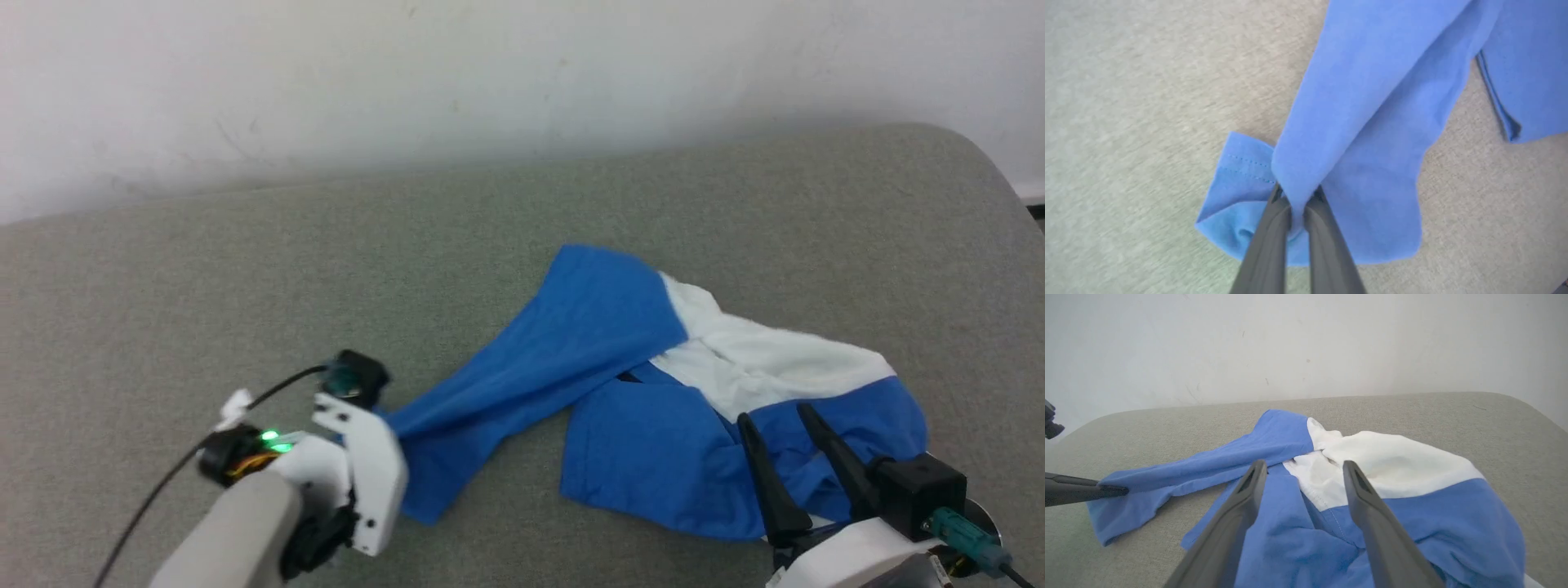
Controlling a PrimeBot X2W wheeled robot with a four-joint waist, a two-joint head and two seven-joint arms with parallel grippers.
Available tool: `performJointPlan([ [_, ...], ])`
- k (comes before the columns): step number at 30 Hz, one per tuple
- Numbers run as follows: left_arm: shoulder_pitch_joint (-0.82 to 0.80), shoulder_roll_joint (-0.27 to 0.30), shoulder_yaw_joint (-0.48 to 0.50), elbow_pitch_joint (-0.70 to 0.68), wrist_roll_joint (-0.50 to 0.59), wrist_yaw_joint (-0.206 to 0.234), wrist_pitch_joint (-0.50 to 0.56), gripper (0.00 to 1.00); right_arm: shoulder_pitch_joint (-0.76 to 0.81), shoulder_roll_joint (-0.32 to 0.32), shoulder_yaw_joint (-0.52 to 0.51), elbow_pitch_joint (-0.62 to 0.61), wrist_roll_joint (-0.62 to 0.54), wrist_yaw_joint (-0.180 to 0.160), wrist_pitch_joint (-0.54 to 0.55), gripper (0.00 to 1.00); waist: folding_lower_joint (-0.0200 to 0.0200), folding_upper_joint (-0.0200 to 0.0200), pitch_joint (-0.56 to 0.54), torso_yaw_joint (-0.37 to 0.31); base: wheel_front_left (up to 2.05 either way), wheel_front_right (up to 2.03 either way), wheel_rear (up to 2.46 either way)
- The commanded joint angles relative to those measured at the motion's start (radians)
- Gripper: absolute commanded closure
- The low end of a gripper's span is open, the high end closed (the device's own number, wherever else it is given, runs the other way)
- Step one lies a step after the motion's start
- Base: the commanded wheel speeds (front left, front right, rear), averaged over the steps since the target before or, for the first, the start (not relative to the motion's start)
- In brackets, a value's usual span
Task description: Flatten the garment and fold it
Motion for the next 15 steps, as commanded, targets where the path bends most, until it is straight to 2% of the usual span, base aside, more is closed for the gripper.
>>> performJointPlan([
  [1,0.031,0.024,0.019,-0.015,-0.006,0.022,-0.011,1.00,-0.003,0.003,-0.002,0.003,0.003,-0.001,-0.003,0.00,-0.0002,0.0001,-0.017,0.015,0.00,0.00,0.00],
  [9,0.319,0.145,0.256,-0.282,-0.097,0.271,-0.054,1.00,0.029,0.003,-0.009,0.005,0.002,-0.001,0.005,0.00,-0.0002,0.0001,-0.055,0.068,0.00,0.00,0.00],
  [12,0.455,0.169,0.343,-0.336,-0.131,0.353,-0.072,1.00,0.039,0.003,-0.007,0.002,0.001,-0.001,0.010,0.00,-0.0002,0.0001,-0.064,0.080,0.00,0.00,0.00],
  [15,0.575,0.165,0.413,-0.370,-0.159,0.417,-0.105,1.00,0.051,0.003,-0.012,-0.003,0.000,-0.001,0.014,0.00,-0.0002,0.0001,-0.074,0.091,0.00,0.00,0.00],
])
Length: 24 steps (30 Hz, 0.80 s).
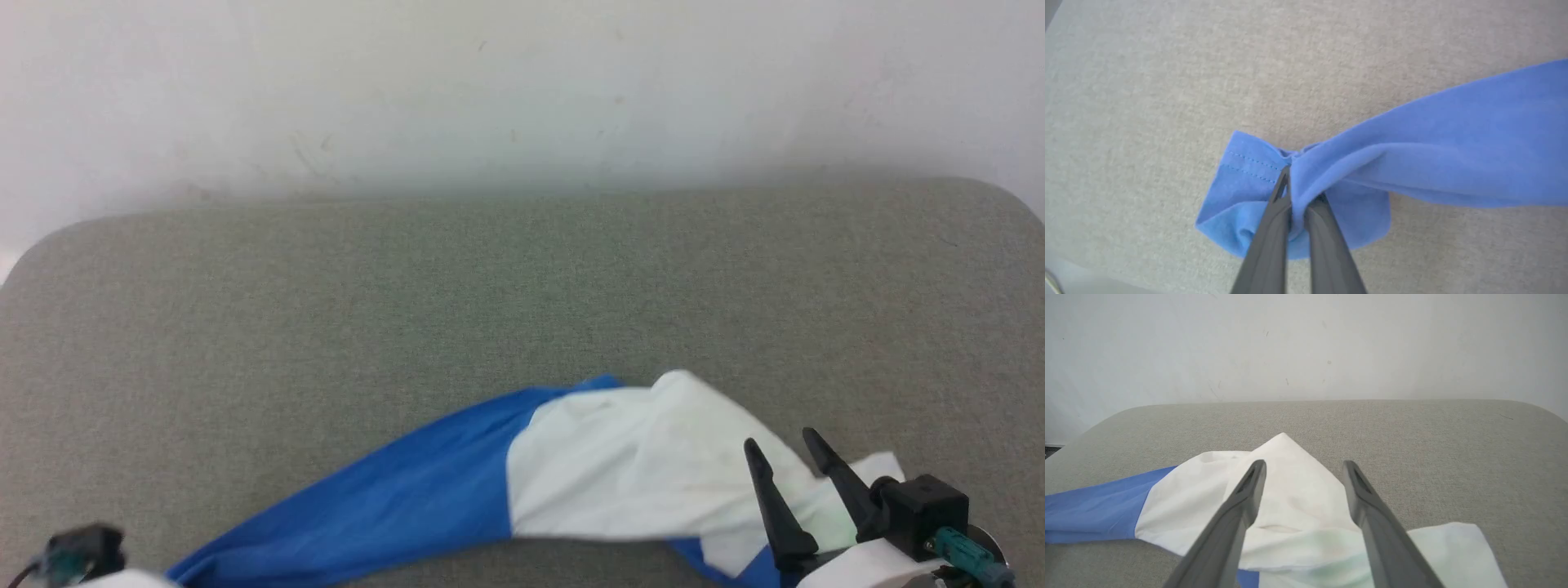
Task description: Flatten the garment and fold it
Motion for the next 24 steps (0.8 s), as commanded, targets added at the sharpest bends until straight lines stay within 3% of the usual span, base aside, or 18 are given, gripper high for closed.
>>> performJointPlan([
  [1,0.027,-0.001,0.021,-0.005,-0.007,0.017,-0.015,1.00,0.010,0.002,-0.001,-0.005,0.000,-0.001,0.005,0.00,0.0000,0.0000,-0.011,0.011,0.00,0.00,0.00],
  [4,0.094,-0.014,0.061,0.006,-0.023,0.038,-0.058,1.00,0.021,0.002,-0.008,-0.013,-0.001,-0.001,0.010,0.00,0.0000,0.0000,-0.020,0.019,0.00,0.00,0.00],
  [5,0.105,-0.021,0.066,0.010,-0.026,0.038,-0.073,0.90,0.024,0.002,-0.009,-0.016,-0.001,-0.001,0.013,0.00,0.0000,0.0000,-0.023,0.021,0.00,0.00,0.00],
  [6,0.109,-0.032,0.066,0.012,-0.032,0.032,-0.087,0.65,0.027,0.002,-0.010,-0.018,-0.001,-0.001,0.015,0.00,0.0000,0.0000,-0.026,0.023,0.00,0.00,0.00],
  [8,0.103,-0.056,0.057,0.010,-0.043,0.012,-0.112,0.00,0.032,0.002,-0.011,-0.024,-0.001,-0.001,0.021,0.00,0.0000,0.0000,-0.032,0.027,0.00,0.00,0.00],
  [19,-0.025,-0.172,-0.019,-0.046,0.062,-0.070,-0.450,0.00,0.022,0.002,-0.067,-0.018,0.001,-0.001,0.070,0.00,0.0000,0.0000,-0.062,0.037,0.00,0.00,0.00],
  [24,-0.070,-0.208,-0.080,-0.021,0.135,-0.109,-0.600,0.00,-0.015,-0.043,-0.087,0.082,0.041,-0.001,0.191,0.00,0.0000,0.0000,-0.059,0.038,0.00,0.00,0.00],
])
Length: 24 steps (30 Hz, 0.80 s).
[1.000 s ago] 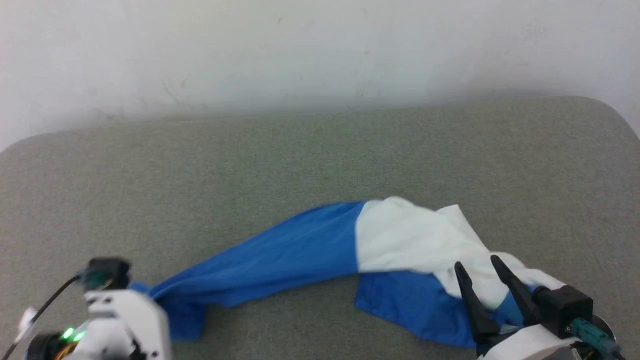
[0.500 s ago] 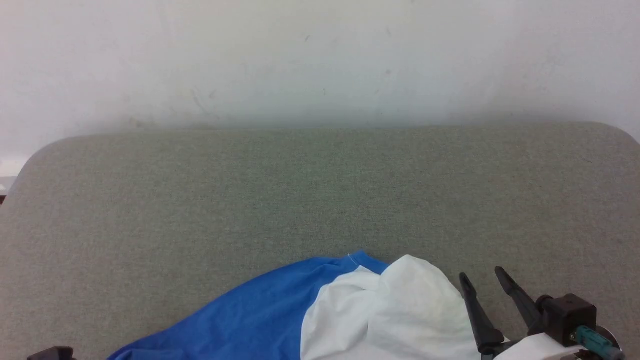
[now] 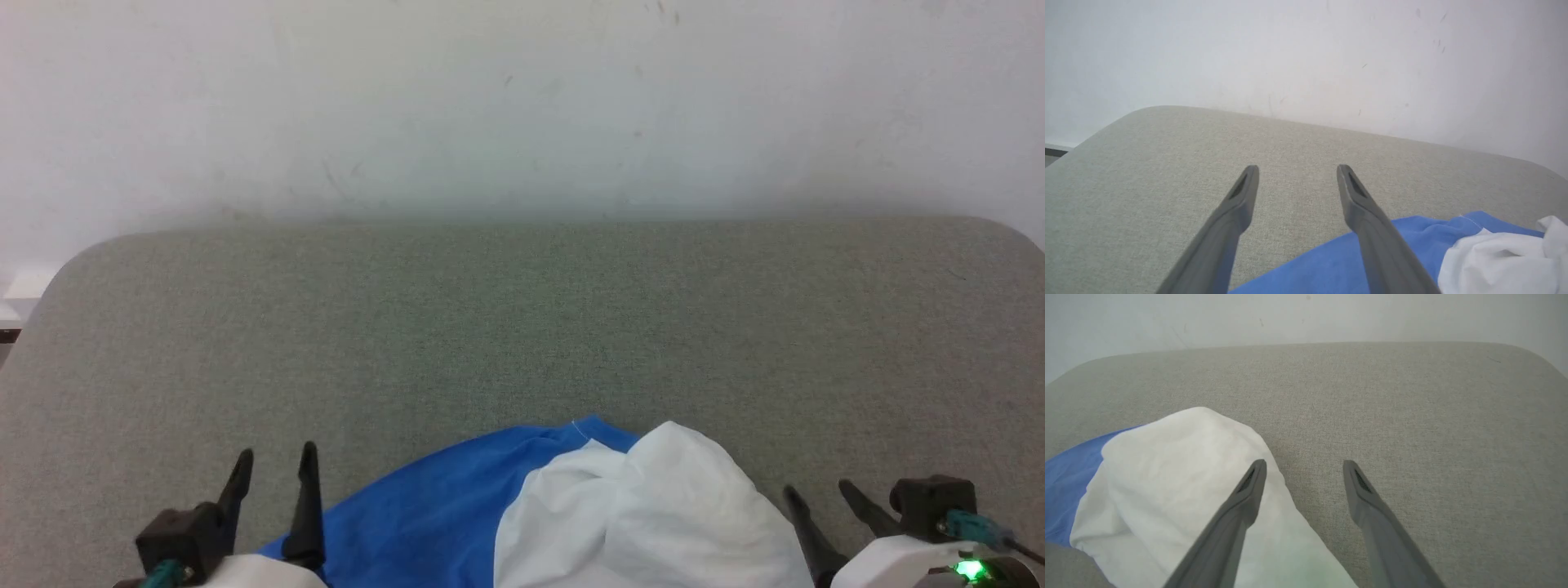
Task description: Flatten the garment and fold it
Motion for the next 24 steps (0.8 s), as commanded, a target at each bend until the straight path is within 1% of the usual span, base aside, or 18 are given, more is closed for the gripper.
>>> performJointPlan([
  [1,-0.022,-0.005,-0.013,0.012,0.023,-0.012,-0.030,0.00,-0.026,-0.026,0.006,0.030,0.019,-0.001,0.034,0.00,0.0001,0.0001,0.003,0.003,0.00,0.00,0.00],
  [4,-0.047,-0.015,-0.028,0.038,0.056,-0.021,-0.083,0.00,-0.074,-0.076,0.041,0.106,0.072,-0.001,0.115,0.00,0.0001,0.0001,0.010,0.009,0.00,0.00,0.00],
  [7,-0.065,-0.023,-0.037,0.063,0.084,-0.026,-0.109,0.00,-0.133,-0.117,0.082,0.186,0.121,-0.001,0.175,0.00,0.0001,0.0001,0.020,0.022,0.00,0.00,0.00],
  [12,-0.085,-0.043,-0.044,0.098,0.097,-0.038,-0.124,0.00,-0.219,-0.155,0.177,0.336,0.206,-0.001,0.282,0.00,0.0001,0.0001,0.035,0.046,0.00,0.00,0.00],
  [15,-0.095,-0.056,-0.047,0.117,0.096,-0.045,-0.127,0.00,-0.241,-0.163,0.251,0.393,0.257,-0.001,0.343,0.00,0.0001,0.0001,0.036,0.063,0.00,0.00,0.00],
  [16,-0.096,-0.059,-0.045,0.122,0.095,-0.046,-0.128,0.00,-0.243,-0.166,0.277,0.406,0.275,-0.001,0.369,0.12,0.0001,0.0001,0.034,0.065,0.00,0.00,0.00],
  [17,-0.095,-0.062,-0.044,0.128,0.094,-0.047,-0.129,0.00,-0.245,-0.169,0.298,0.415,0.293,-0.001,0.392,0.56,0.0001,0.0001,0.032,0.067,0.00,0.00,0.00],
  [18,-0.094,-0.064,-0.043,0.132,0.094,-0.048,-0.129,0.00,-0.246,-0.172,0.313,0.421,0.308,-0.001,0.412,0.75,0.0001,0.0001,0.029,0.069,0.00,0.00,0.00],
  [19,-0.093,-0.066,-0.042,0.137,0.094,-0.049,-0.130,0.00,-0.247,-0.177,0.325,0.423,0.321,-0.001,0.427,1.00,0.0001,0.0001,0.027,0.070,0.00,0.00,0.00],
  [21,-0.090,-0.070,-0.042,0.144,0.094,-0.050,-0.131,0.00,-0.258,-0.191,0.338,0.412,0.340,-0.001,0.434,1.00,0.0001,0.0001,0.021,0.070,0.00,0.00,0.00],
  [24,-0.088,-0.073,-0.037,0.152,0.093,-0.052,-0.131,0.00,-0.299,-0.216,0.320,0.369,0.325,-0.001,0.362,1.00,0.0001,0.0001,0.010,0.062,0.00,0.00,0.00],
])
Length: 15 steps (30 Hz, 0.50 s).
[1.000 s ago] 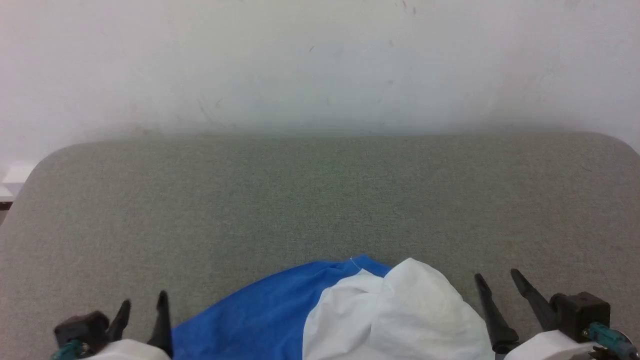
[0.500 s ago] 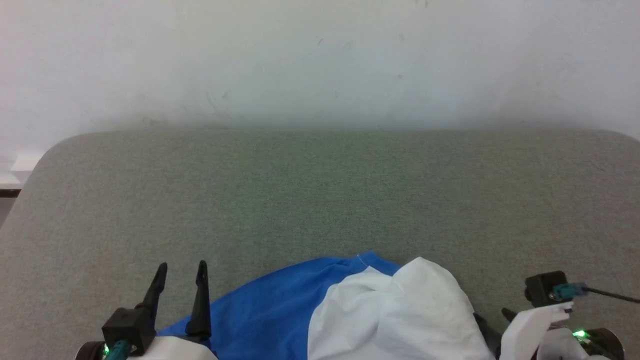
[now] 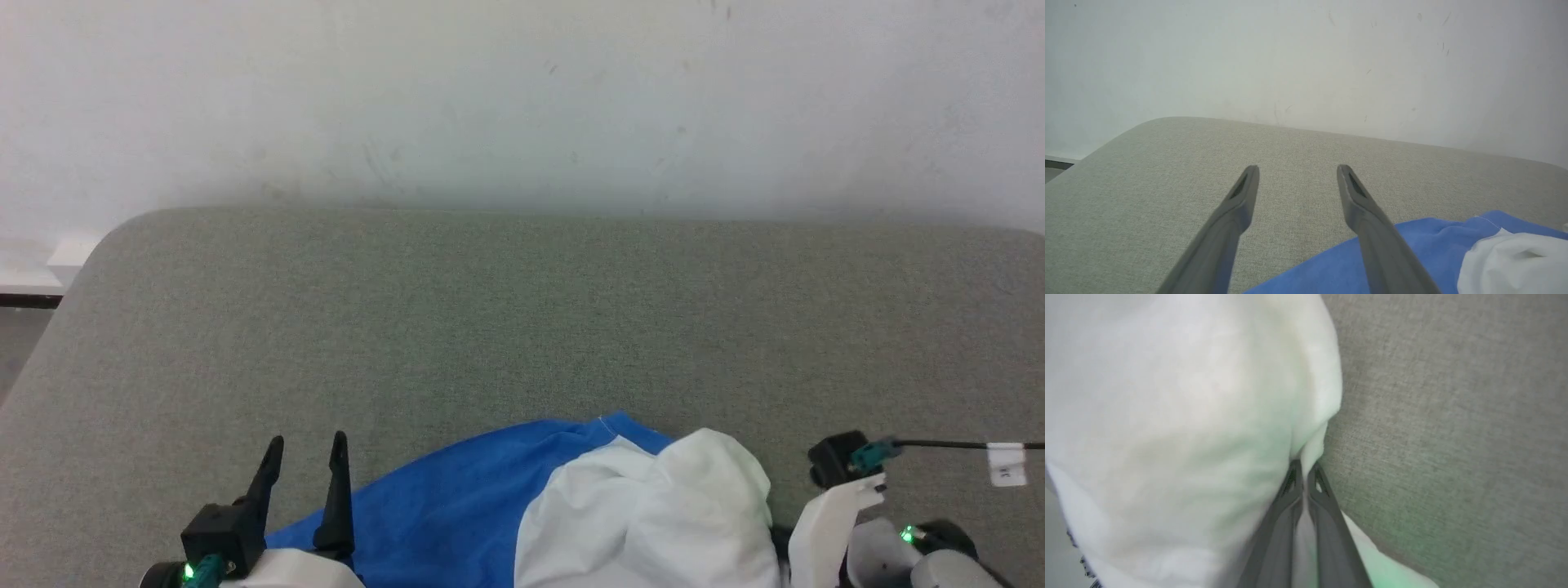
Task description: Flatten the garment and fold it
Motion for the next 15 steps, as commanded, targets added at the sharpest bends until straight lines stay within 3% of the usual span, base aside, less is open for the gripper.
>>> performJointPlan([
  [1,-0.009,-0.003,0.004,0.004,0.002,-0.009,-0.004,0.00,-0.033,-0.009,-0.021,-0.020,-0.026,0.000,-0.062,1.00,0.0000,-0.0001,-0.009,-0.009,0.00,0.00,0.00],
  [2,-0.009,-0.003,0.004,0.004,0.002,-0.009,-0.004,0.00,-0.033,-0.009,-0.021,-0.020,-0.026,0.000,-0.062,1.00,0.0000,-0.0001,-0.009,-0.009,0.00,0.00,0.00],
  [5,-0.007,-0.004,0.006,0.007,0.003,-0.011,-0.005,0.00,-0.091,-0.027,-0.101,-0.070,-0.115,0.000,-0.204,1.00,0.0000,-0.0001,-0.019,-0.024,0.00,0.00,0.00],
  [9,0.003,-0.007,0.002,0.015,0.002,-0.016,-0.005,0.00,-0.119,0.005,-0.219,-0.148,-0.230,0.000,-0.338,1.00,0.0000,-0.0001,-0.032,-0.048,0.00,0.00,0.00],
  [15,0.019,-0.017,-0.003,0.027,-0.006,-0.017,-0.005,0.00,0.100,0.112,-0.260,-0.379,-0.342,0.000,-0.305,1.00,0.0000,-0.0001,-0.047,-0.076,0.00,0.00,0.00],
])
